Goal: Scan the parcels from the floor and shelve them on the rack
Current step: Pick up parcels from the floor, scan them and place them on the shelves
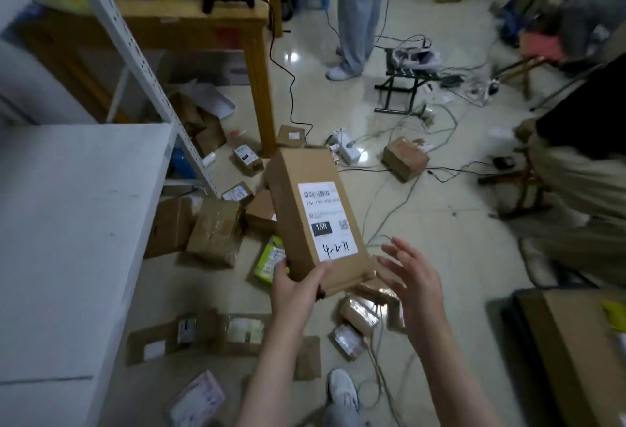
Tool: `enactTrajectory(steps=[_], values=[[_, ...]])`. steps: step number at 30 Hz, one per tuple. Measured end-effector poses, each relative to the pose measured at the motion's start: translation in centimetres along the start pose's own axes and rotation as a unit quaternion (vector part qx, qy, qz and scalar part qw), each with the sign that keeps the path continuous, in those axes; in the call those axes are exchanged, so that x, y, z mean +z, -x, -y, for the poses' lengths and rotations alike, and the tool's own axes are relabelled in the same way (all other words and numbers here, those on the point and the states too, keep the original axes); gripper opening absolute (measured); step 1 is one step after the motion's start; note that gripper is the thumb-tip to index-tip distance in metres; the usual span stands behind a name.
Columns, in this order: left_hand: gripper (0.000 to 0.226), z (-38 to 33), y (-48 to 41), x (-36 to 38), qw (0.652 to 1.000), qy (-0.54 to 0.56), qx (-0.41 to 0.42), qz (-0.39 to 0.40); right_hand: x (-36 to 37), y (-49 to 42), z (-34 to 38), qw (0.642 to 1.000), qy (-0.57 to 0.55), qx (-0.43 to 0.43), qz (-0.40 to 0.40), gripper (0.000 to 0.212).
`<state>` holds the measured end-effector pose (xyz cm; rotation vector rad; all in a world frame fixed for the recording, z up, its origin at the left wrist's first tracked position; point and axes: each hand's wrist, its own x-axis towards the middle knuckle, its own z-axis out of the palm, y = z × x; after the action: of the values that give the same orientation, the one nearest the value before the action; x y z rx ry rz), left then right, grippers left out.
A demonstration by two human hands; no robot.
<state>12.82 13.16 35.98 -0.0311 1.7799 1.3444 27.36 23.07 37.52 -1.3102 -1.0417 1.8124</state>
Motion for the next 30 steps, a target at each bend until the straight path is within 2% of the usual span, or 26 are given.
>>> enactTrajectory(steps=[2, 5, 11, 14, 18, 24, 26, 28, 30], values=[[0.063, -1.6, 4.7, 0.5, 1.0, 0.017, 0.016, 0.011, -1.1, 3.2, 3.0, 1.0, -0.017, -0.011, -0.024, 0.026], [0.066, -3.5, 10.6, 0.9, 0.998, 0.033, 0.027, 0.044, -1.8, 7.3, 5.9, 0.999, -0.039, -0.02, -0.028, 0.026], [0.065, -4.3, 17.7, 0.9, 0.994, 0.019, 0.032, 0.099, -3.8, 12.2, 7.4, 0.999, -0.032, 0.024, -0.002, 0.057], [0.061, -4.6, 19.4, 1.4, 0.992, -0.012, 0.034, 0.123, -5.6, 13.6, 7.9, 0.998, -0.041, 0.042, -0.002, 0.069], [0.047, -5.6, 20.5, 2.8, 0.984, -0.043, 0.024, 0.168, -8.7, 14.0, 9.2, 0.997, -0.057, 0.043, 0.011, 0.072], [0.048, -7.2, 20.8, 8.3, 0.978, -0.103, 0.032, 0.177, -13.0, 12.4, 11.7, 0.992, -0.112, 0.063, 0.003, 0.079], [0.047, -7.8, 20.5, 11.0, 0.977, -0.114, 0.033, 0.179, -14.3, 11.2, 13.5, 0.989, -0.125, 0.072, -0.002, 0.069], [0.046, -8.7, 20.2, 14.3, 0.976, -0.118, 0.037, 0.178, -15.9, 9.4, 15.4, 0.988, -0.13, 0.089, 0.003, 0.042], [0.034, -10.1, 19.8, 18.2, 0.978, -0.117, 0.04, 0.167, -18.0, 7.1, 17.7, 0.988, -0.118, 0.095, 0.014, 0.02]])
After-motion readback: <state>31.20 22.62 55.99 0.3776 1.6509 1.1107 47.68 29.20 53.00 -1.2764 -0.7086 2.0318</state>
